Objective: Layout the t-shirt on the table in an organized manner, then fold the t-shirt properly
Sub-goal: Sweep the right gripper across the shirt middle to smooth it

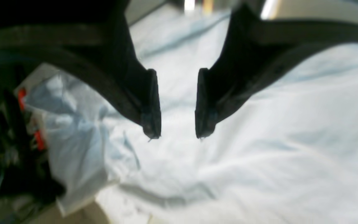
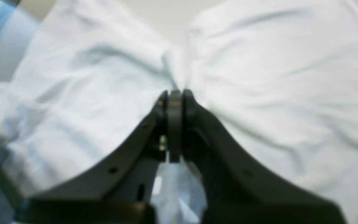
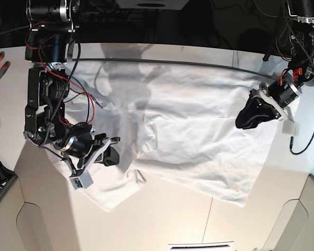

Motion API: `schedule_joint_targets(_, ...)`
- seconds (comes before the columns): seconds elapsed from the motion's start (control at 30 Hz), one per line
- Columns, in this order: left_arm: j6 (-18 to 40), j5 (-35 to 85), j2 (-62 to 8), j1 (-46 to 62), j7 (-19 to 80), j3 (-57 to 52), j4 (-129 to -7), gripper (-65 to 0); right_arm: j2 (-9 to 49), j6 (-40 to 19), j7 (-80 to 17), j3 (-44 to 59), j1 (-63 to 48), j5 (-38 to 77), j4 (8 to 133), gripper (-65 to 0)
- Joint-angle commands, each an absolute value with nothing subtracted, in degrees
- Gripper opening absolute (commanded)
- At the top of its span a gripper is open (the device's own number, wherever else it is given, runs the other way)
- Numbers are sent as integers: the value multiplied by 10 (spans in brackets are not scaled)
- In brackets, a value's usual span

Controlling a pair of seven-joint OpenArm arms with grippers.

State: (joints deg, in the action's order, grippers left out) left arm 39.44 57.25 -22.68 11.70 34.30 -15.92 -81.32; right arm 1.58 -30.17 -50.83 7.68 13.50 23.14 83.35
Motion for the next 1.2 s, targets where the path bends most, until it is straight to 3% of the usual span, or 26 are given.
schedule_joint_targets(0.0,400,595,-237,111,338,-177,-822,-426,17,-304,-502,72,130,251,863,-650)
schedule_joint_targets(0.23,400,653,-237,111,397,-255,-823,-426,17,-304,-501,-1,33,262,920,-650)
schedule_joint_targets(0.5,400,669,-237,112,410,-283,-823,-426,17,-302,-499,-114,1,259,920,-650)
schedule_joint_targets(0.9,400,669,-237,111,414,-283,-823,-426,17,-302,-502,-129,1,208,920,-650)
schedule_joint_targets(0.93,400,669,-237,111,414,-283,-823,-426,17,-302,-502,-129,1,205,920,-620)
schedule_joint_targets(1.0,400,669,-237,111,414,-283,-823,-426,17,-302,-502,-129,1,206,920,-472)
schedule_joint_targets(1.03,400,669,-237,111,414,-283,-823,-426,17,-302,-502,-129,1,207,920,-435)
schedule_joint_targets(1.17,400,669,-237,111,414,-283,-823,-426,17,-303,-513,-129,-7,238,920,-429)
